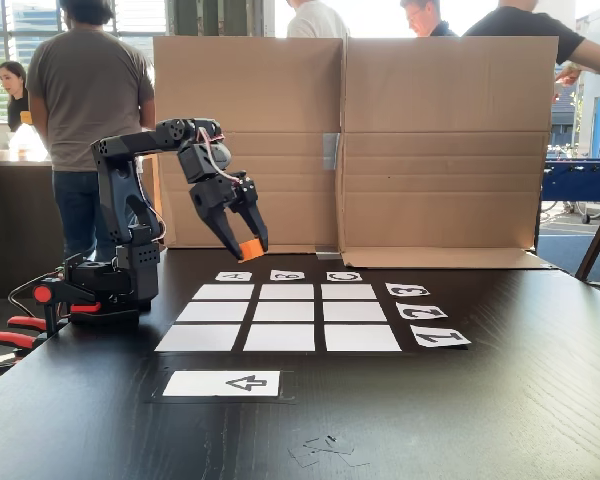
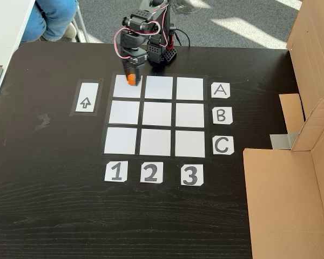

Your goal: Pick up the round, orange token and place it in the grid on square A3.

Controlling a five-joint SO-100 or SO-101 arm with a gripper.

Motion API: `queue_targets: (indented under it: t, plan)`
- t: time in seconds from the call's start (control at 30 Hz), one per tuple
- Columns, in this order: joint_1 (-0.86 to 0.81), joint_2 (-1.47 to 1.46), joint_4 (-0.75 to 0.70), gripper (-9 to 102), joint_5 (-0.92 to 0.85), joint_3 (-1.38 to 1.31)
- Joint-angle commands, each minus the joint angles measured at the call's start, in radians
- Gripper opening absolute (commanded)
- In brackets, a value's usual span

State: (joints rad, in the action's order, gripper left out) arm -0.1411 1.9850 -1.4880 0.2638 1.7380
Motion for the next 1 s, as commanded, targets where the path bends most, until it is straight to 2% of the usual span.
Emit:
queue_targets:
  t: [0.0, 0.13, 0.37, 0.5, 0.73, 0.97]
  plan:
    - [0.229, 0.063, -0.074, -1, 0.026, 0.005]
    - [0.414, 0.003, -0.061, -1, 0.037, 0.031]
    - [0.612, -0.137, 0.054, -1, 0.054, 0.172]
    - [0.680, -0.212, 0.103, -1, 0.061, 0.204]
    - [0.788, -0.354, 0.103, -1, 0.063, 0.204]
    - [0.810, -0.469, 0.129, -1, 0.078, 0.206]
